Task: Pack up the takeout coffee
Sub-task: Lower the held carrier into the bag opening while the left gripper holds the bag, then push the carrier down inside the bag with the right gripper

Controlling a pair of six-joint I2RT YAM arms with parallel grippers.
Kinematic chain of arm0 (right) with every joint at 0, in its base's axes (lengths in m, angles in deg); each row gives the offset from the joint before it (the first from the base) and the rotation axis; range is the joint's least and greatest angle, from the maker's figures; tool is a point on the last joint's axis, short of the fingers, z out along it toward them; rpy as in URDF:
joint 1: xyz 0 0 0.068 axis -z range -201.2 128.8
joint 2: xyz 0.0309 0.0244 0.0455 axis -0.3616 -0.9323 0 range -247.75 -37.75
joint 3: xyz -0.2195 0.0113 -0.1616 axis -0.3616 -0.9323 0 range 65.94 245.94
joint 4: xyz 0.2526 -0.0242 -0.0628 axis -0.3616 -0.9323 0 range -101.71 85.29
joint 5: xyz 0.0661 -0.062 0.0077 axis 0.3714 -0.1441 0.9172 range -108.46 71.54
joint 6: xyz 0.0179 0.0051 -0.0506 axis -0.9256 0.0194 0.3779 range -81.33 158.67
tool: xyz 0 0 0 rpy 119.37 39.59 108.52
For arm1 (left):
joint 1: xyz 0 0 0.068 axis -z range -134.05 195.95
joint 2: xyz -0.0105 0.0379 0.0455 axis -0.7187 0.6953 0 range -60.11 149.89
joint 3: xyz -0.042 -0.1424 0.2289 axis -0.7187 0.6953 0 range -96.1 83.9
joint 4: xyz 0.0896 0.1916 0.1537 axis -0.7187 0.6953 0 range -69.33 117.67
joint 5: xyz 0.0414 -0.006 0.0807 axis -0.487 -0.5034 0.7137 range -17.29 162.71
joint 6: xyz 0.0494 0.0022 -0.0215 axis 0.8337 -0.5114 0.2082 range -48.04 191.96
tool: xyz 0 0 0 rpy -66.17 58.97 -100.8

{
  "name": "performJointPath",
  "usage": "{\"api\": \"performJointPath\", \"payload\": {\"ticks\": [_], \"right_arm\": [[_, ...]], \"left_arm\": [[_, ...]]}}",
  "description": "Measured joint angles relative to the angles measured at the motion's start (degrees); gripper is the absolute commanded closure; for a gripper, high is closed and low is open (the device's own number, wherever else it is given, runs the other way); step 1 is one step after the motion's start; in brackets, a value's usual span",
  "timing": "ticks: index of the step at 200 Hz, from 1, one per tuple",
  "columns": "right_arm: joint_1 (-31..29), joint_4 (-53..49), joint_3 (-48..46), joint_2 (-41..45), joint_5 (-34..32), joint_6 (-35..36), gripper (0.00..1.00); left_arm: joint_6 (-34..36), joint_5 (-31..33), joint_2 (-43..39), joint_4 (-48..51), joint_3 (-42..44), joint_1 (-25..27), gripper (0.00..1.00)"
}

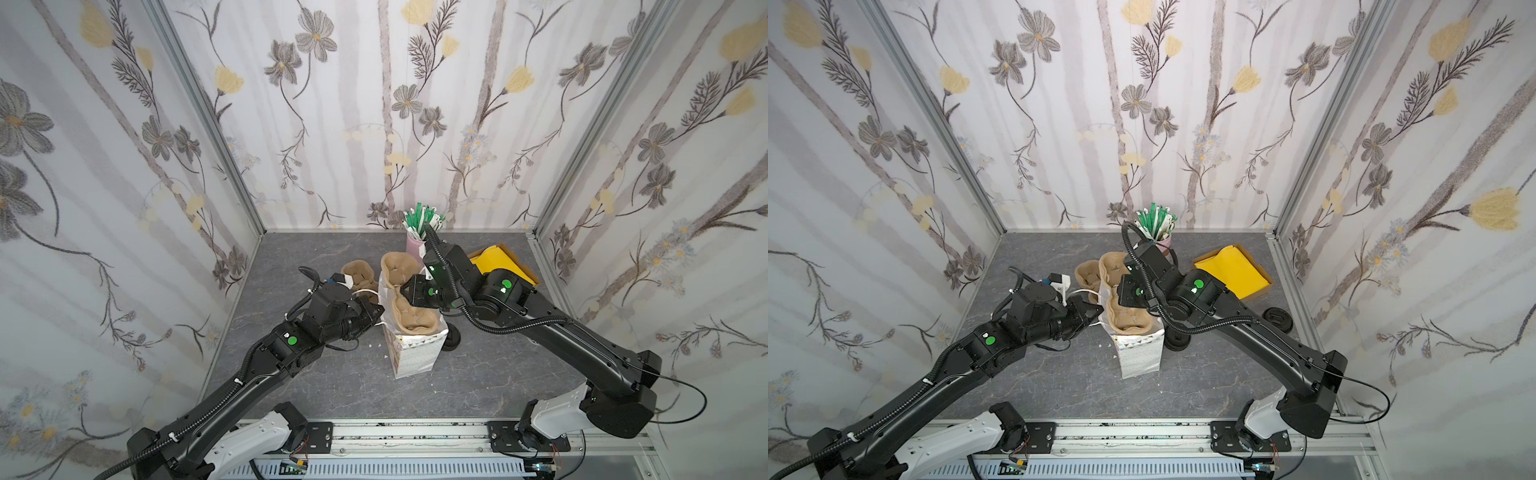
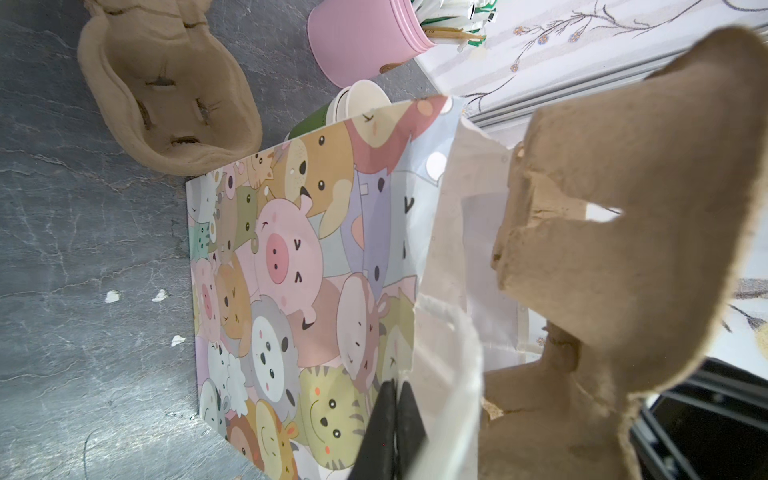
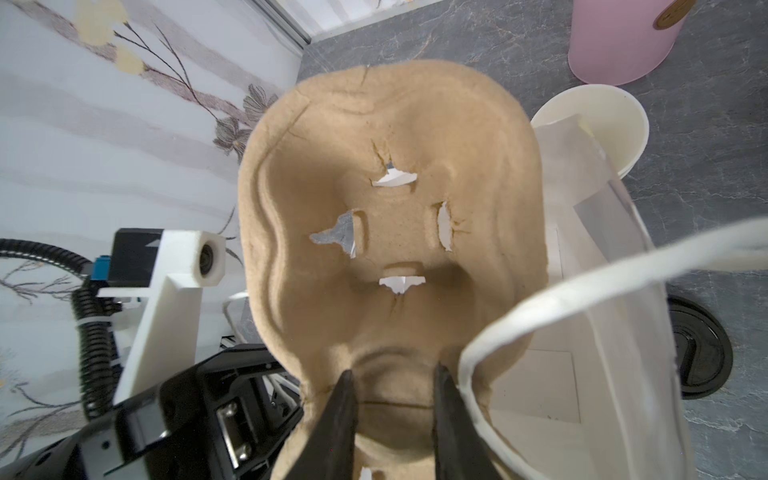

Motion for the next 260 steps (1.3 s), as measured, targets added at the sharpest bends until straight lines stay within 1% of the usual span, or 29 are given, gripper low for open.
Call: {"api": "performJointPath", "payload": {"ticks": [61,110,146,220,260], "right_arm": [[-0.31,-6.45,0.37,0.15,-3.48,0.68,0.78],[-0.48,-8.39,0.59,0.92,-5.57,0.66,0.78],[-0.52,-7.87,0.26,0.90,-5.79,-0.11,0.78],[-2.05,-4.63,3.06,-5.66,-4.74,-1.75,0.78],[-3.45,-4.39,3.39,-6.69,-5.18,-2.34,0.79]], "left_arm": [[-0.22,-1.20,-0.37,-0.17,0.50,-1.66,1.00],[-0.28,-2.71,-0.46,-0.46,1.07,-2.84,1.00],[0.02,-3.65,-0.09,-0.66,0.96,-3.10,1.00],[0.50,-5.31,0.48,-1.03,0.72,-3.21,1.00],[0.04,-5.29,-0.07,-0.98,0.72,-3.19,1.00]]}}
